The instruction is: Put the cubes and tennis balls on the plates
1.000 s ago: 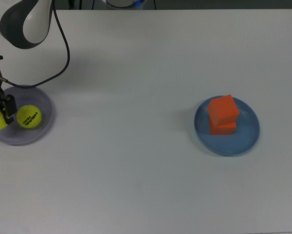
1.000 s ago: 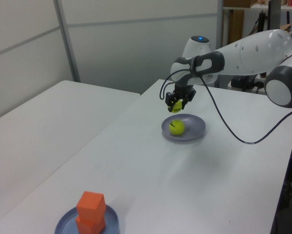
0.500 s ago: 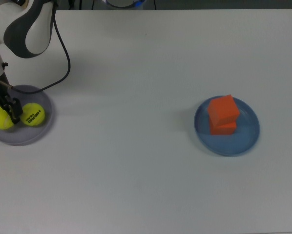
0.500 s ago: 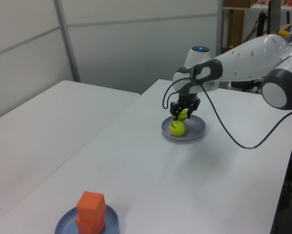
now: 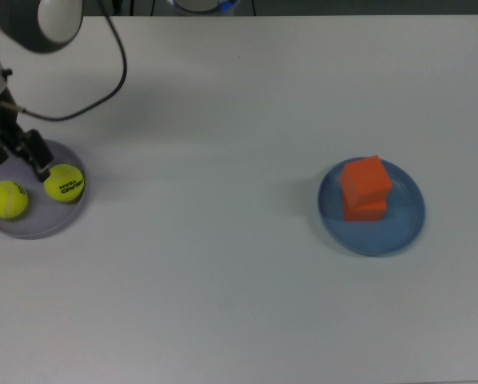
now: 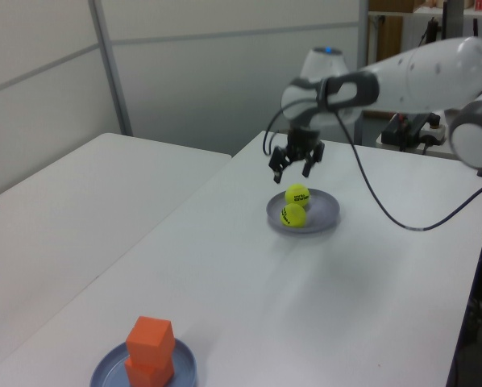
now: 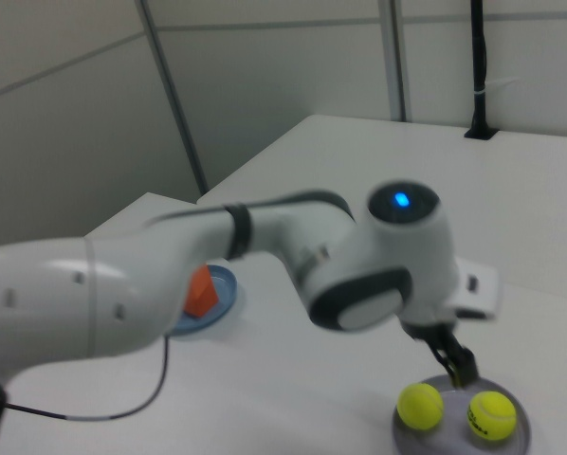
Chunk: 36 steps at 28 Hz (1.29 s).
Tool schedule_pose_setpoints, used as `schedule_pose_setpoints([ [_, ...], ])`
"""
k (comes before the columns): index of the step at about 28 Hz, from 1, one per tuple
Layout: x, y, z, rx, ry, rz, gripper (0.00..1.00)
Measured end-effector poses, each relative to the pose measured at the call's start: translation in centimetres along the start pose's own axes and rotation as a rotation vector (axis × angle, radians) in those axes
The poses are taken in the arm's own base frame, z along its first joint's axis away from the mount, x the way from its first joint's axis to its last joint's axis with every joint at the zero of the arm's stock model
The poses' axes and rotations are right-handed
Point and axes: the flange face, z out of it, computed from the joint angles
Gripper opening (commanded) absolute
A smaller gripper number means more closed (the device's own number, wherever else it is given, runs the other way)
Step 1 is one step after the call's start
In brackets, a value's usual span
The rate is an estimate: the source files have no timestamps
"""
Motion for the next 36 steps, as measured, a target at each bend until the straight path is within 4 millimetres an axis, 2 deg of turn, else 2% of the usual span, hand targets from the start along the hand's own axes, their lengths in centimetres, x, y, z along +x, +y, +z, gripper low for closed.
schedule_pose_setpoints([
  [2,-0.7,-2.0,-2.8,0.024,-0.016,-0.029,1.00],
  [7,-2.5,-6.0,-8.0,0.066,-0.066,-0.064,1.00],
  [11,-4.3,-9.5,-10.9,0.036,-0.091,-0.105,1.00],
  [13,-5.5,-12.0,-12.4,0.014,-0.097,-0.131,1.00],
  [17,-7.7,-15.5,-14.0,-0.022,-0.134,-0.188,1.00],
  [22,-9.1,-17.6,-15.0,-0.035,-0.140,-0.220,1.00],
  [29,-10.1,-19.5,-15.9,-0.036,-0.131,-0.234,1.00],
  [36,-10.3,-19.8,-16.2,-0.034,-0.129,-0.237,1.00],
])
